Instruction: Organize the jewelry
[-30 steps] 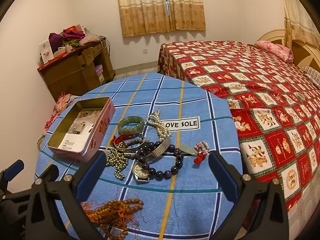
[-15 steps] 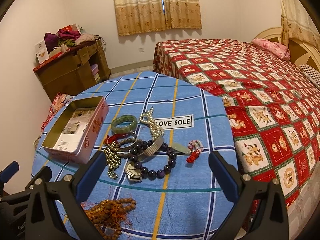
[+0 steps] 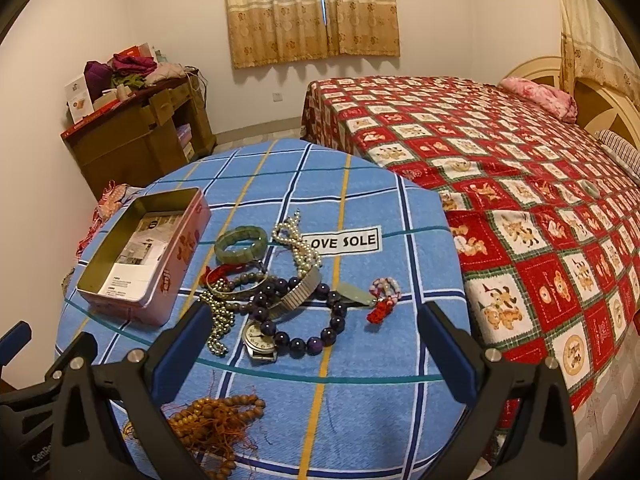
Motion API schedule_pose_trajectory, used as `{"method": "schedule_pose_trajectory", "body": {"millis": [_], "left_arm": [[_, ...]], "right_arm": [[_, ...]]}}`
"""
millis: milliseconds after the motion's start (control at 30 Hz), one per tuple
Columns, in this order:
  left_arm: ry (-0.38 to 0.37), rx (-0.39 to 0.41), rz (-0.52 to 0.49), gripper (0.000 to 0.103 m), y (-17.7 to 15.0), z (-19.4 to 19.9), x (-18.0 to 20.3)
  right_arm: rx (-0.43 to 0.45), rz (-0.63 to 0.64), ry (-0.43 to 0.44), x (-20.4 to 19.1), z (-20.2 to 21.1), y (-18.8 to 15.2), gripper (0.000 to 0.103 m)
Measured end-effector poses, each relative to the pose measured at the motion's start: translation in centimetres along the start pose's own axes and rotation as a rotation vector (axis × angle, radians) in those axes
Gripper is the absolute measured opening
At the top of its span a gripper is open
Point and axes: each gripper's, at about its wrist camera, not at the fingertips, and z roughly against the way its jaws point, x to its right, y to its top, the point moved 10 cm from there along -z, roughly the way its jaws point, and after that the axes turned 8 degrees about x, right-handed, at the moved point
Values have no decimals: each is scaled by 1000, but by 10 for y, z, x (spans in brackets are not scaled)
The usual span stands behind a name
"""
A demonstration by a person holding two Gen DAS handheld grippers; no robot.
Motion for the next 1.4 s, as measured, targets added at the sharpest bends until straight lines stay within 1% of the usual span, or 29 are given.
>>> {"method": "schedule_pose_trajectory", "body": {"millis": [467,733,900,1033,1167,1233,1267,1300,1333,1400], "left_arm": [[-10,-12,-22,102,-3,-3,3],[-34,-36,-63,102,-12,-3,8],[-58,-16,-104,102,-18,2,10],[-132,-28,-140,102,-24,6,17],[-222,-56,-194,102,-35,10,29],[-270,-80,-213,102,-42,9,40],[-287,-94,-219,102,-45,7,45],[-294,-108,-228,102,-48,4,52],[-296,-121,-241,102,-51,1,57],[-295,-156,-269,102,-57,-7,70]], "right_arm": [[-6,6,-12,2,-1,-1,103],[-30,24,-31,5,-6,-6,103],[-42,37,-42,6,-9,-7,103],[-52,55,-41,8,-11,-10,103],[-26,59,-36,22,-3,-8,103],[-16,48,-32,31,0,-8,97],[-18,37,-35,37,2,-9,89],[-22,27,-35,40,2,-9,82],[-30,6,-30,45,1,-10,78],[-45,-38,-14,52,0,-13,72]]}}
